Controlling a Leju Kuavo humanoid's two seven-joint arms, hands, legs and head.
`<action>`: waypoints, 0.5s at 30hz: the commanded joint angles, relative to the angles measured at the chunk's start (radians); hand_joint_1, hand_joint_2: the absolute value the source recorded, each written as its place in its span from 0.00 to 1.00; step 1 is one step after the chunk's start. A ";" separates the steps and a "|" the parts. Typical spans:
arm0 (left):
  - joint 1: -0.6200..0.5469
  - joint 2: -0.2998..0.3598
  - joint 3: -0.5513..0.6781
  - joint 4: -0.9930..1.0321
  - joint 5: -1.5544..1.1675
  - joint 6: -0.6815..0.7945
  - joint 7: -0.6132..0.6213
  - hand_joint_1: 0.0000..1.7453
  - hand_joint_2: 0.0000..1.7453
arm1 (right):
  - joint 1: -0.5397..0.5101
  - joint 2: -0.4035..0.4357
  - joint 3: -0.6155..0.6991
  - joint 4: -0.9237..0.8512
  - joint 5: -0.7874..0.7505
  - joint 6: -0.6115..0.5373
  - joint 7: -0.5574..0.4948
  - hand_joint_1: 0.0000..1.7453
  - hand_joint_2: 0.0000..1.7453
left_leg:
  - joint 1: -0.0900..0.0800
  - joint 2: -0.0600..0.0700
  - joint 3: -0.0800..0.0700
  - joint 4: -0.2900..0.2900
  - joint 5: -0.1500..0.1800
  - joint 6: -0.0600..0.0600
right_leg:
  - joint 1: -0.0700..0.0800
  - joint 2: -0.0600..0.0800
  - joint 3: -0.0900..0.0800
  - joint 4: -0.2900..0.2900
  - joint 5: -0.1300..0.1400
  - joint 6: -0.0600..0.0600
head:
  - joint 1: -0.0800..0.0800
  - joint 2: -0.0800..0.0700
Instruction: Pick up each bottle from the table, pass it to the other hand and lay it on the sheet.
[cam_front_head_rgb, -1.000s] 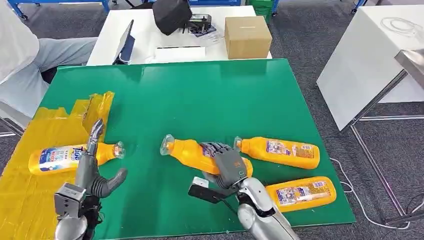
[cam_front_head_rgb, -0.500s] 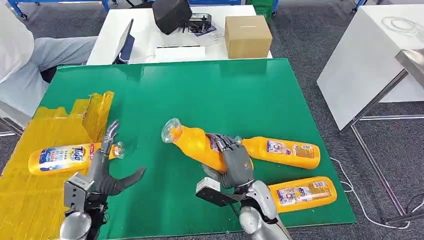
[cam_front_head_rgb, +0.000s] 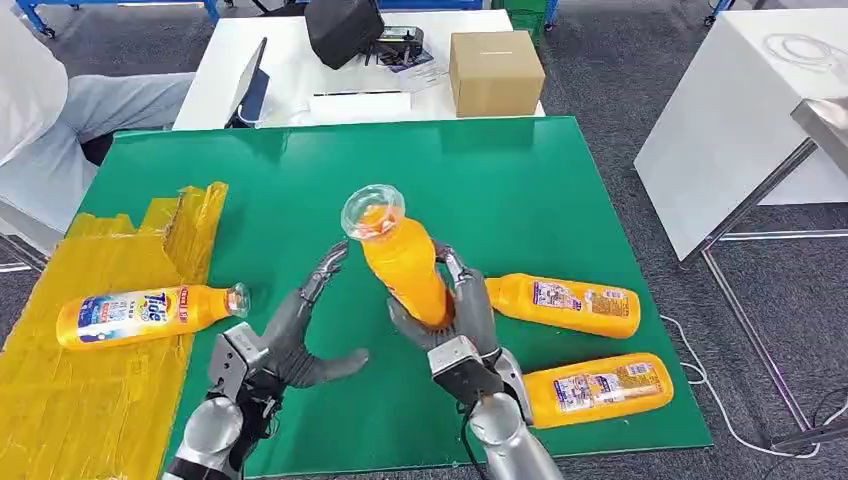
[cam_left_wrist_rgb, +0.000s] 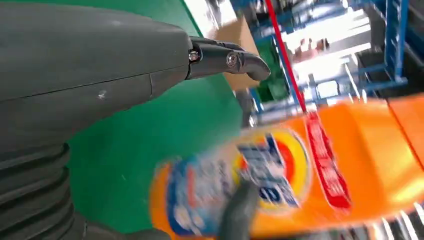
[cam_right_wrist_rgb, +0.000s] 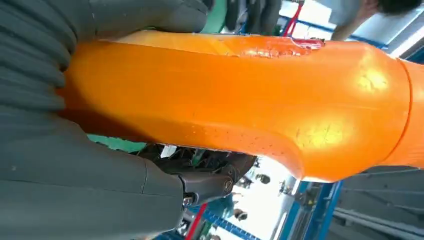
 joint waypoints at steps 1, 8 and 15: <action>-0.084 0.029 -0.071 0.106 0.136 -0.076 0.022 0.00 1.00 | -0.094 0.039 0.035 0.180 -0.018 0.033 -0.011 1.00 1.00 | 0.001 0.002 0.003 -0.001 0.000 0.000 | 0.001 0.001 0.003 -0.001 0.000 -0.002 | 0.000 0.000; -0.111 0.042 -0.061 0.116 0.278 -0.120 0.064 0.00 1.00 | -0.126 0.063 0.116 0.370 0.014 0.027 -0.021 1.00 1.00 | 0.001 0.002 0.003 -0.001 0.000 -0.001 | 0.001 0.001 0.003 -0.002 0.001 -0.002 | 0.000 0.000; -0.134 0.042 -0.055 0.151 0.308 -0.116 0.073 0.00 1.00 | -0.139 0.076 0.158 0.460 0.051 -0.018 -0.026 1.00 1.00 | 0.001 0.001 0.002 -0.001 0.000 -0.001 | 0.001 0.000 0.002 -0.001 0.000 -0.001 | 0.000 0.000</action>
